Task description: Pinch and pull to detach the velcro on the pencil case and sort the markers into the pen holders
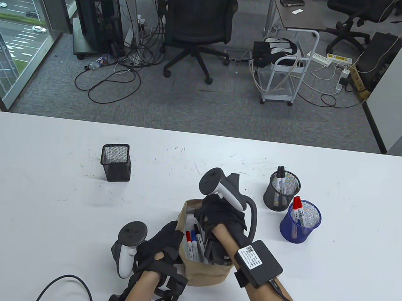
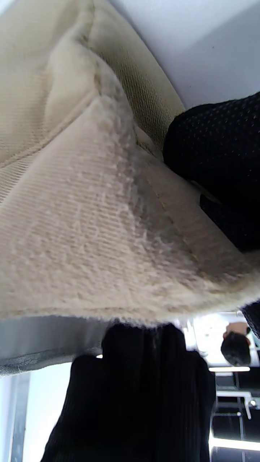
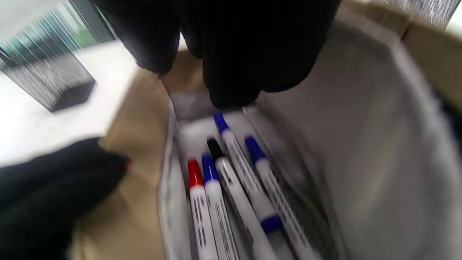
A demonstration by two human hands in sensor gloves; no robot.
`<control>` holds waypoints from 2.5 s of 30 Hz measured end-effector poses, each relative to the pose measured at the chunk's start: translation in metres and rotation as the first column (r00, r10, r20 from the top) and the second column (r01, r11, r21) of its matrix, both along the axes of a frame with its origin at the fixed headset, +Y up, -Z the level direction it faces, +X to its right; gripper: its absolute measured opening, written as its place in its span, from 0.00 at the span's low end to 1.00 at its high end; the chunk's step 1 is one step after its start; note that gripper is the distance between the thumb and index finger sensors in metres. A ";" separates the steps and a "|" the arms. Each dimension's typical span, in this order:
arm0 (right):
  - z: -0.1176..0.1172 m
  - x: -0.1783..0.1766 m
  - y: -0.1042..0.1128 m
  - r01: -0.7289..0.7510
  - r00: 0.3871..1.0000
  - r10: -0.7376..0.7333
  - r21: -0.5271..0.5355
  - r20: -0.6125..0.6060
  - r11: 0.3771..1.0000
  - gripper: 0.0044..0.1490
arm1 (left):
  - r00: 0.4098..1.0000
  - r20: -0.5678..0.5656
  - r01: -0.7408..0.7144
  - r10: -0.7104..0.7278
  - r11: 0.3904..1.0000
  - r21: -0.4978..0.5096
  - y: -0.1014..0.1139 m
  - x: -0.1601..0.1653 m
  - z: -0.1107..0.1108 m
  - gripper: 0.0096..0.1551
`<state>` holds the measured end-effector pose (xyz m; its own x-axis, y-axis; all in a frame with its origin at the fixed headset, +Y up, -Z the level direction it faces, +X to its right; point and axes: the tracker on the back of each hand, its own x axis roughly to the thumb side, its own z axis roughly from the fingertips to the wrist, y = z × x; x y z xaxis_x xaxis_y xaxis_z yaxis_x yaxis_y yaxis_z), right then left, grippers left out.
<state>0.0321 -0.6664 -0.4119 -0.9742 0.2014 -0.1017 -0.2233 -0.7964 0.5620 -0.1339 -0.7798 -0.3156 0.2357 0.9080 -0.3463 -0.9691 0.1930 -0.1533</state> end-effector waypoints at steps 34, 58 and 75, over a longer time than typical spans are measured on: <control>-0.006 0.017 0.039 0.075 0.994 -0.092 0.225 0.066 0.971 0.31 | 1.000 -0.002 -0.001 0.001 1.000 0.003 0.001 0.000 0.001 0.38; -0.052 0.217 0.055 -0.006 0.797 -0.339 0.567 0.500 0.823 0.35 | 1.000 0.001 0.002 -0.002 1.000 0.006 0.001 0.000 0.000 0.38; 0.001 0.079 0.078 0.273 0.943 -0.318 0.326 0.093 0.905 0.37 | 1.000 0.007 0.009 -0.010 1.000 0.022 0.001 0.001 0.001 0.38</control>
<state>0.1113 -0.5882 -0.4111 -0.8450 0.5210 -0.1207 -0.5338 -0.8083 0.2484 -0.1324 -0.7791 -0.3151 0.2467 0.9132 -0.3245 -0.9661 0.2056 -0.1560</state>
